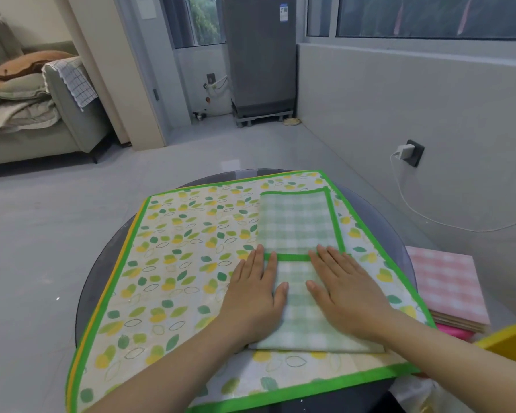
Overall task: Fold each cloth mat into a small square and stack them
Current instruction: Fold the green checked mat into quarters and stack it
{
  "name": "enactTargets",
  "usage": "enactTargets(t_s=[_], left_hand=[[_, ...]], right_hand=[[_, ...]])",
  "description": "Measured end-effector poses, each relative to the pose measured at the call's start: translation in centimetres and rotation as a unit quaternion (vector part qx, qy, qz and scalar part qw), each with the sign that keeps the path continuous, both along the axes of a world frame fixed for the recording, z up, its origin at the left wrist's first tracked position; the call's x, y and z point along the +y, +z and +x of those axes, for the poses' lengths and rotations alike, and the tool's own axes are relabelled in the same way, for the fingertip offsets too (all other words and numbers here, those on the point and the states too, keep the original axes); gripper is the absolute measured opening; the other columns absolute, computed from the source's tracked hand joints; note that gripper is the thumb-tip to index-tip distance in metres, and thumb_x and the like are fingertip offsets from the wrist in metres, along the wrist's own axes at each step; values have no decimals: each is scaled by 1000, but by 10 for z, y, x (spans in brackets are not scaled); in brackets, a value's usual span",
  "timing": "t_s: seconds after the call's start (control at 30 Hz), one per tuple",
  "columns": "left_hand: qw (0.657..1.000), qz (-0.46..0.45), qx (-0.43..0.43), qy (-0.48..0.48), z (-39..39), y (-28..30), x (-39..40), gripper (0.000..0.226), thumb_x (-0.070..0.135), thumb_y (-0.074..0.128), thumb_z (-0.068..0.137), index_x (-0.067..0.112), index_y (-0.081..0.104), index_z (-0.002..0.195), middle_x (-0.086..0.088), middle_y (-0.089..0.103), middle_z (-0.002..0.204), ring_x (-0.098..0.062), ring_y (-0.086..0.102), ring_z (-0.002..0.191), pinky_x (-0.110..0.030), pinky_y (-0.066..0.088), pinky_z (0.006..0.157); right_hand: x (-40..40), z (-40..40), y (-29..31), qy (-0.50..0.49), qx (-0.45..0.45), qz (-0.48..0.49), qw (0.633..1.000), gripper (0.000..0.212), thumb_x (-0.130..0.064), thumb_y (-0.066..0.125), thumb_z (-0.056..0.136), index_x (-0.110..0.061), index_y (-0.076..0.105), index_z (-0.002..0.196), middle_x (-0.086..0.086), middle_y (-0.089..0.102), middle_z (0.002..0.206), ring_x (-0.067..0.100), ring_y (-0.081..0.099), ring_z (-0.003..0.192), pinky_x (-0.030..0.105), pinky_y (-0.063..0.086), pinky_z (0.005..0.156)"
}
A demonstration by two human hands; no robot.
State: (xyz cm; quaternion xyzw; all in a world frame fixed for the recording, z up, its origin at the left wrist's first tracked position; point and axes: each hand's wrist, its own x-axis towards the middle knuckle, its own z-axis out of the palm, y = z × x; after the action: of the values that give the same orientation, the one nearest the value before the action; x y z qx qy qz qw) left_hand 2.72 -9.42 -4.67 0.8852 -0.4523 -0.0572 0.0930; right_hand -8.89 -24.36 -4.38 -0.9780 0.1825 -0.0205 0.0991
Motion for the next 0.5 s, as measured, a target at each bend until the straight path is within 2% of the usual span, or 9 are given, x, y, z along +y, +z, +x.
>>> enactTargets(t_s=[0.13, 0.2, 0.23, 0.27, 0.3, 0.33, 0.37, 0.43, 0.5], left_hand=[[1000, 5, 9, 2, 0, 4, 0, 62, 46, 17, 99, 19, -6, 151, -3, -20, 156, -14, -21, 143, -33, -13, 117], [1000, 14, -16, -2, 0, 6, -1, 64, 48, 13, 97, 16, 2, 151, -5, -15, 158, -17, -18, 144, -36, -13, 117], [999, 12, -42, -8, 0, 9, -2, 69, 51, 7, 93, 13, 10, 151, -7, -9, 158, -19, -12, 145, -37, -11, 117], [997, 1, -70, -18, 0, 14, -4, 78, 53, 2, 86, 10, 21, 148, -10, 0, 159, -22, -3, 146, -38, -6, 117], [995, -10, -91, -29, 1, 17, -7, 86, 53, -1, 79, 6, 35, 141, -12, 11, 157, -25, 10, 144, -38, 2, 117], [994, -22, -105, -36, 3, 20, -11, 86, 52, 0, 76, 4, 46, 131, -13, 24, 153, -27, 23, 139, -38, 12, 115], [992, -39, -110, -41, 4, 21, -14, 79, 49, 4, 77, 3, 54, 119, -12, 36, 145, -27, 33, 131, -38, 22, 112], [992, -84, -90, -38, 9, 23, -20, 55, 40, 20, 87, 3, 58, 101, -8, 47, 122, -21, 45, 110, -31, 38, 97], [993, -116, -31, -14, 16, 21, -24, 29, 28, 39, 94, 5, 55, 95, -3, 45, 106, -14, 45, 90, -19, 37, 78]], right_hand=[[-16, -7, -3, -50, 24, -6, 998, 88, -63, -22, 69, -19, -15, 146, -4, -18, 155, 8, -20, 141, 28, -18, 113], [-15, -5, -1, -71, -9, -32, 997, 92, -65, -22, 73, -12, -5, 147, 1, -12, 155, 13, -14, 142, 28, -21, 113], [-12, -5, 1, -70, -21, -73, 995, 95, -65, -16, 79, -5, 13, 146, 6, 4, 156, 17, 0, 144, 31, -14, 115], [-10, -4, 3, -71, -45, -103, 991, 87, -59, -1, 88, 0, 37, 138, 12, 28, 151, 22, 22, 141, 36, 0, 115], [-10, -3, 4, -58, -55, -113, 990, 72, -50, 17, 90, -1, 56, 125, 13, 49, 138, 26, 44, 130, 39, 17, 111], [-8, -3, 8, -50, -66, -124, 989, 60, -44, 28, 86, -5, 65, 115, 10, 61, 125, 28, 57, 117, 39, 34, 104], [-6, -2, 10, -34, -71, -116, 990, 54, -40, 33, 84, -9, 67, 112, 6, 65, 117, 27, 61, 108, 36, 43, 95], [-4, 2, 17, -16, -113, -39, 993, 45, -33, 40, 89, -12, 57, 124, 3, 58, 118, 23, 52, 109, 31, 44, 93], [-12, 5, 19, -55, -108, 62, 991, 45, -30, 48, 92, -14, 44, 134, 3, 47, 124, 20, 46, 114, 25, 38, 93]])
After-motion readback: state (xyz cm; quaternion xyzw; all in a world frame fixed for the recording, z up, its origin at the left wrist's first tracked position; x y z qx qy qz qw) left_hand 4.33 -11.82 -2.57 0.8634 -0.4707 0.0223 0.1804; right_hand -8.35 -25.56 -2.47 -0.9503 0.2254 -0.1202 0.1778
